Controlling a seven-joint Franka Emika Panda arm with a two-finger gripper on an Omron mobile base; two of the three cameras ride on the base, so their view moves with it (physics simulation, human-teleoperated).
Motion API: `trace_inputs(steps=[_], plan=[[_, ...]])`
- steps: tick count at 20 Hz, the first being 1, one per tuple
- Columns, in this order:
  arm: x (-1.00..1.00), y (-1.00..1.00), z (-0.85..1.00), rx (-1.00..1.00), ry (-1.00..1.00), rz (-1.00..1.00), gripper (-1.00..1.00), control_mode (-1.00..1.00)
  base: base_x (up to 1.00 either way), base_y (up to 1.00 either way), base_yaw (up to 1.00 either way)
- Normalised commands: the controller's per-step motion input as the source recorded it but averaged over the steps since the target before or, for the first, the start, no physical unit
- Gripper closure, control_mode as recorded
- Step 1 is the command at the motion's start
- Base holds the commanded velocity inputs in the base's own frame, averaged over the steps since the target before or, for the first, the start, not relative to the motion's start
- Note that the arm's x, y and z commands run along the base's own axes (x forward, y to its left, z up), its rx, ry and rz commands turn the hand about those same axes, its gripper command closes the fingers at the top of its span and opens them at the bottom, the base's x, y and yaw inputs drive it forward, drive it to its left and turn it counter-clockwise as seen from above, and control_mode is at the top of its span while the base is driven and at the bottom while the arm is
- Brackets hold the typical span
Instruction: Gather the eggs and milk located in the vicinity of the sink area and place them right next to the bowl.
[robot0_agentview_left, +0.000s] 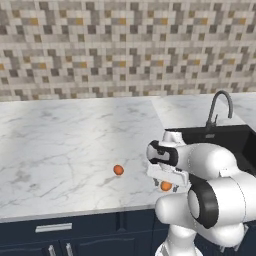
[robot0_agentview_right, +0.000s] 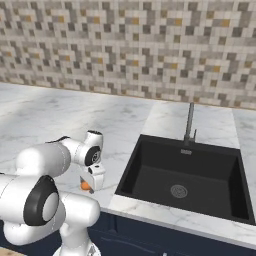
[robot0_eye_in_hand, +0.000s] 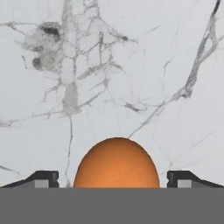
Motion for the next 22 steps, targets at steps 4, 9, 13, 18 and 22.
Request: trace_inputs(steps=[4,9,13,18,22], plan=[[0.0,0.0,0.0,0.0,0.0,0.0,1.0,-1.0,0.0,0.0,0.0],[0.02,0.0,0.0,0.0,0.0,0.0,1.0,-1.0,0.0,0.0,0.0],[-0.15,0.0,0.49,-0.15,-0.04,0.0,1.0,-1.0,0.0,0.0,0.0],[-0.8,0.0,1.0,-0.16,-0.09,0.06,1.0,-1.0,0.0,0.0,0.0],[-0.98,0.0,1.0,0.0,-0.26,0.21,1.0,-1.0,0.0,0.0,0.0]])
